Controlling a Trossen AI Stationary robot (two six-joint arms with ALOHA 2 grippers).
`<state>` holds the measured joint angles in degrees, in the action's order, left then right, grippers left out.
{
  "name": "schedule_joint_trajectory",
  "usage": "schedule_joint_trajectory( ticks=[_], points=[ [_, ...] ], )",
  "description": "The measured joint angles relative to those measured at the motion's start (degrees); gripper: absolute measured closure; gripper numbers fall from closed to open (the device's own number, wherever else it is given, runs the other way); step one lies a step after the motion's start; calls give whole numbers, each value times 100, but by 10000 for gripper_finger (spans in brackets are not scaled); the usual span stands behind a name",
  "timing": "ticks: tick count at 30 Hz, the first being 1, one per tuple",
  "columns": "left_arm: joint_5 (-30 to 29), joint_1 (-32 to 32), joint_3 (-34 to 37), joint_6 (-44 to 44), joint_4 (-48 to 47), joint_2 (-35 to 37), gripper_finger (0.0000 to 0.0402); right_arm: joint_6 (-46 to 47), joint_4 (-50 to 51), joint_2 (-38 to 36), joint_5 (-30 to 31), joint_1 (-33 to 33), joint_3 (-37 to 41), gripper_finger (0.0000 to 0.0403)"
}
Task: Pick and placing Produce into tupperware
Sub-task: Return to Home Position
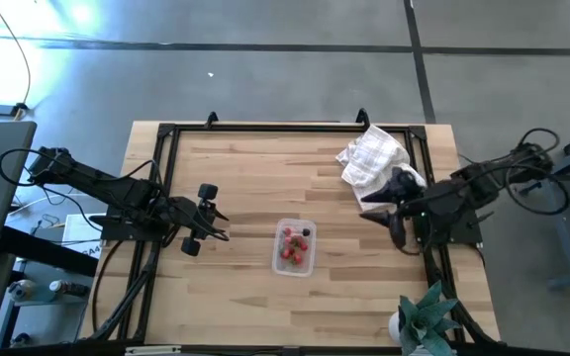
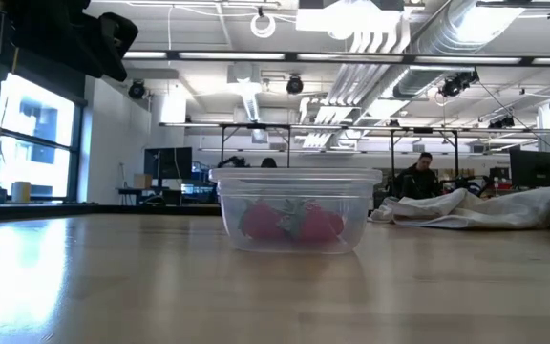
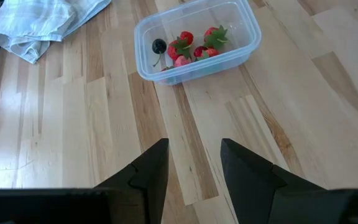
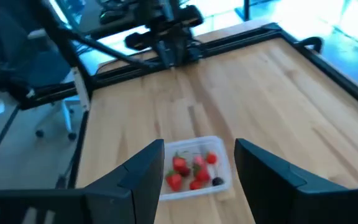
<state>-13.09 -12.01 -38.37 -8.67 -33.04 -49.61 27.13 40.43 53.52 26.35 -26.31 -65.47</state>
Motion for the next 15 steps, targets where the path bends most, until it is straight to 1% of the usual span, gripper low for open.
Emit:
schedule_joint_trajectory(
  ticks=[3,7,10,12,15],
  points=[
    [-1,0,0,-67,0,1,266,-24,-37,-406,118,116,325,215],
    [-1,0,0,-959,4,-2,266,-20,46,-755,316,245,683,215],
    [-1,0,-1,-1406,4,-2,266,6,-12,-836,317,362,819,215],
    [-21,0,0,-1664,4,-1,266,230,-96,-822,340,436,857,215],
    [-230,0,0,-2085,7,-1,266,482,-217,-811,510,579,920,215]
  ],
)
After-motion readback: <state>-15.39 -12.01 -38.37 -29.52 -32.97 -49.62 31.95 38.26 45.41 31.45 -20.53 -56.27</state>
